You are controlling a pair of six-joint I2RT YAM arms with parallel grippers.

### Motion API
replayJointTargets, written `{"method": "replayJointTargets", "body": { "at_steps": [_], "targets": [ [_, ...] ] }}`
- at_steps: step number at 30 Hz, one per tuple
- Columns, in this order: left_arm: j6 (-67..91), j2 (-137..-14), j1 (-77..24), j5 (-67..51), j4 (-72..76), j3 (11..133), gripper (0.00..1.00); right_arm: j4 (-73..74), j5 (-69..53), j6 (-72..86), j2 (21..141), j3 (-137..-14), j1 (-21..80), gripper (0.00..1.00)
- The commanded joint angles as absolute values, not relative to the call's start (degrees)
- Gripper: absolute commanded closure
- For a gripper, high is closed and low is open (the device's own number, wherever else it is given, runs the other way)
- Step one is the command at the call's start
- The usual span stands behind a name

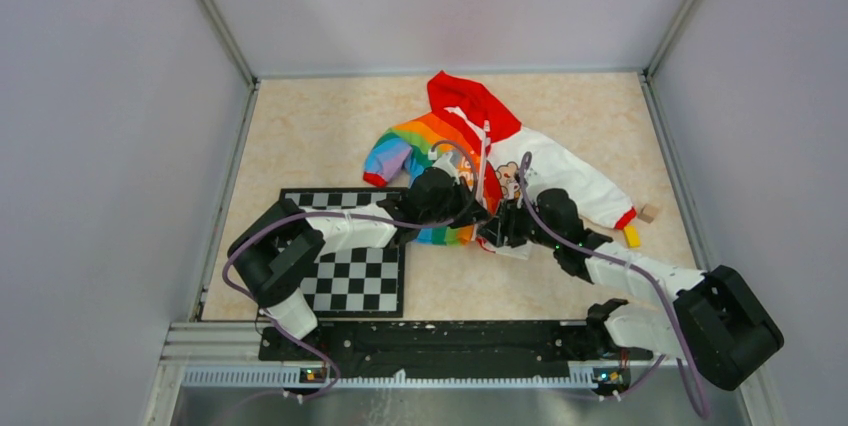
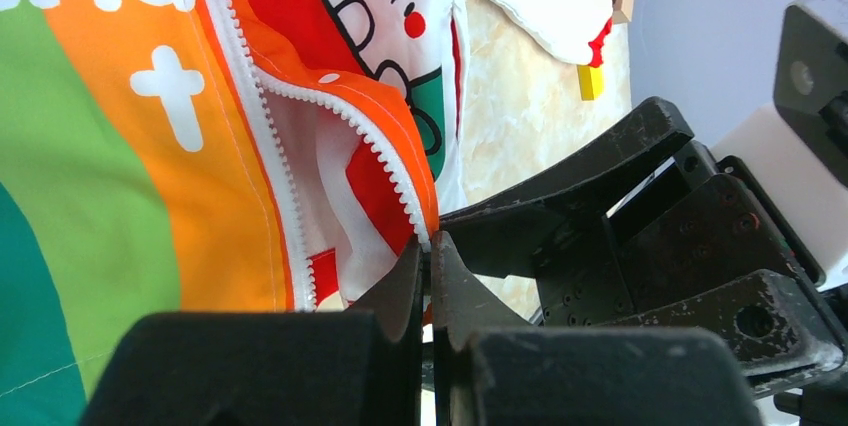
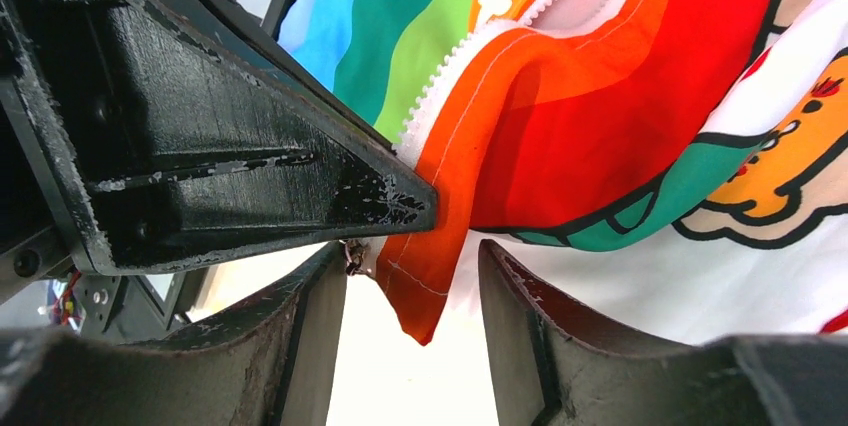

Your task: Zip up the jacket

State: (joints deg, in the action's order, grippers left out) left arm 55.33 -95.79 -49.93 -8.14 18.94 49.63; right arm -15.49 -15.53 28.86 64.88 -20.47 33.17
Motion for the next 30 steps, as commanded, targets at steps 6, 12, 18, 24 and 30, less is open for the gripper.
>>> {"method": "replayJointTargets", "body": {
  "at_steps": [6, 12, 18, 24, 30],
  "targets": [
    [53.7, -95.8, -50.1, -8.2, 18.3, 51.9, 1.0, -13.4, -12.1, 25.4, 63.5, -23.5, 33.9, 0.5],
    [53.2, -96.1, -50.1, -8.1, 17.6, 52.5, 1.0, -12.7, -12.8, 24.3, 62.6, -23.8, 33.9, 0.51],
    [52.9, -96.1, -50.1, -8.1, 16.9, 52.6, 1.0, -12.8, -12.4, 23.4, 60.6, -23.1, 33.9, 0.48],
    [52.8, -96.0, -50.1, -8.4, 16.9, 52.7, 1.0, -13.1, -11.0, 23.3, 60.9, -23.5, 33.9, 0.49],
    [52.1, -95.2, -50.1, -8.2, 16.5, 52.8, 1.0, -13.9, -11.2, 23.2, 62.1, -23.2, 33.9, 0.59]
  ]
}}
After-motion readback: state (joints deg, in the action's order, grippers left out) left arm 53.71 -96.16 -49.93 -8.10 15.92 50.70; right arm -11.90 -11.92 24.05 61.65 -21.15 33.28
